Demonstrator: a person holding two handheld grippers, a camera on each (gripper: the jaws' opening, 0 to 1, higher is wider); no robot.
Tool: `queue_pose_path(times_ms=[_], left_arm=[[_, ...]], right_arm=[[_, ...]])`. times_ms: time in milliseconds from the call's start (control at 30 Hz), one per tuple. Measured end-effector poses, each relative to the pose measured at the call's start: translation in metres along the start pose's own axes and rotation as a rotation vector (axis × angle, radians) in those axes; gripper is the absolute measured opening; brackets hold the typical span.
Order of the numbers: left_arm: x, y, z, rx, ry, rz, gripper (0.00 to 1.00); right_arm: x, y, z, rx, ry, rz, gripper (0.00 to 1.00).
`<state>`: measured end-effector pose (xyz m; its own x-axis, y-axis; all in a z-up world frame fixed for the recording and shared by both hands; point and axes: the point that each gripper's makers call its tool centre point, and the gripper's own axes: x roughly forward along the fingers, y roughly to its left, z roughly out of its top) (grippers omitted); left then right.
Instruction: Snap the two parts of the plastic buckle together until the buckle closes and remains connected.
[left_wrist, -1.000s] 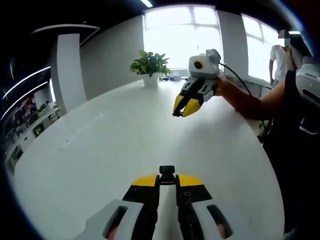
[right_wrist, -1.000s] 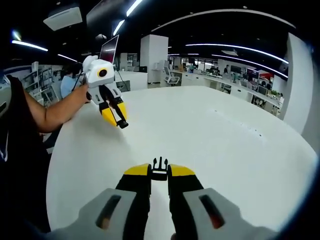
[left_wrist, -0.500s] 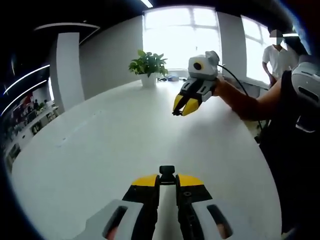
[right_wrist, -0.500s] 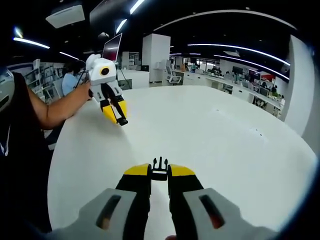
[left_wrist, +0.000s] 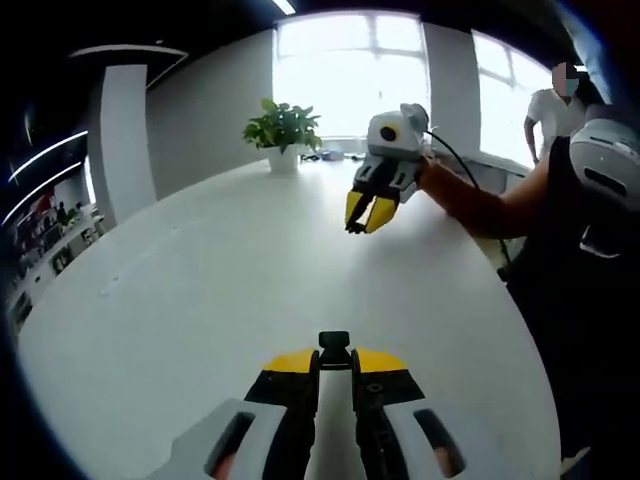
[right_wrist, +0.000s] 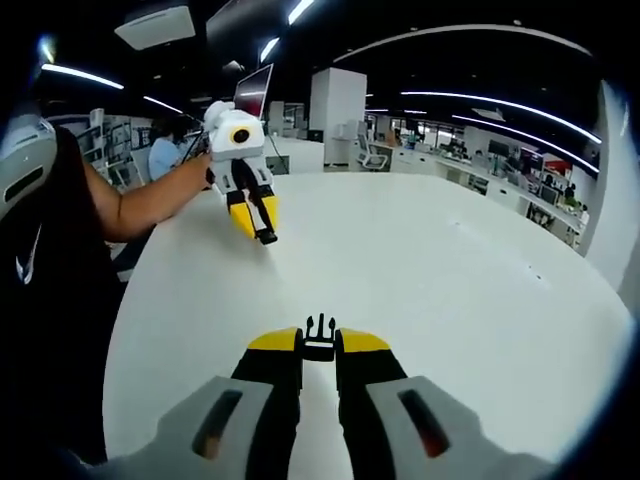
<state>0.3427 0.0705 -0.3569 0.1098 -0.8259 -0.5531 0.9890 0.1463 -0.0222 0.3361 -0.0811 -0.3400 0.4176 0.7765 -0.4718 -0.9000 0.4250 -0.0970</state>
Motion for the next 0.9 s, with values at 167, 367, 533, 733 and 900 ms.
queue_pose_path(times_ms=[167, 367, 533, 733, 900], left_arm=[[0.0012, -0.0009, 0.0003, 0.007, 0.0, -0.011, 0.11], [0.0038, 0.0001, -0.0021, 0.0, 0.006, -0.021, 0.11], [0.0047, 0.0006, -0.0015, 0.002, 0.005, -0.026, 0.11], [0.0081, -0.0012, -0.0011, 0.02, 0.01, -0.029, 0.11], [0.009, -0.0006, -0.0008, 0.034, 0.008, -0.025, 0.11]], right_arm=[[0.0011, -0.0001, -0.0015, -0.002, -0.003, 0.015, 0.11], [0.0018, -0.0028, -0.0029, -0.001, -0.004, 0.02, 0.11], [0.0019, -0.0034, -0.0036, 0.001, -0.006, 0.025, 0.11], [0.0005, -0.0031, -0.0043, -0.005, -0.004, 0.029, 0.11], [-0.0007, -0.002, -0.0043, -0.009, -0.007, 0.035, 0.11]])
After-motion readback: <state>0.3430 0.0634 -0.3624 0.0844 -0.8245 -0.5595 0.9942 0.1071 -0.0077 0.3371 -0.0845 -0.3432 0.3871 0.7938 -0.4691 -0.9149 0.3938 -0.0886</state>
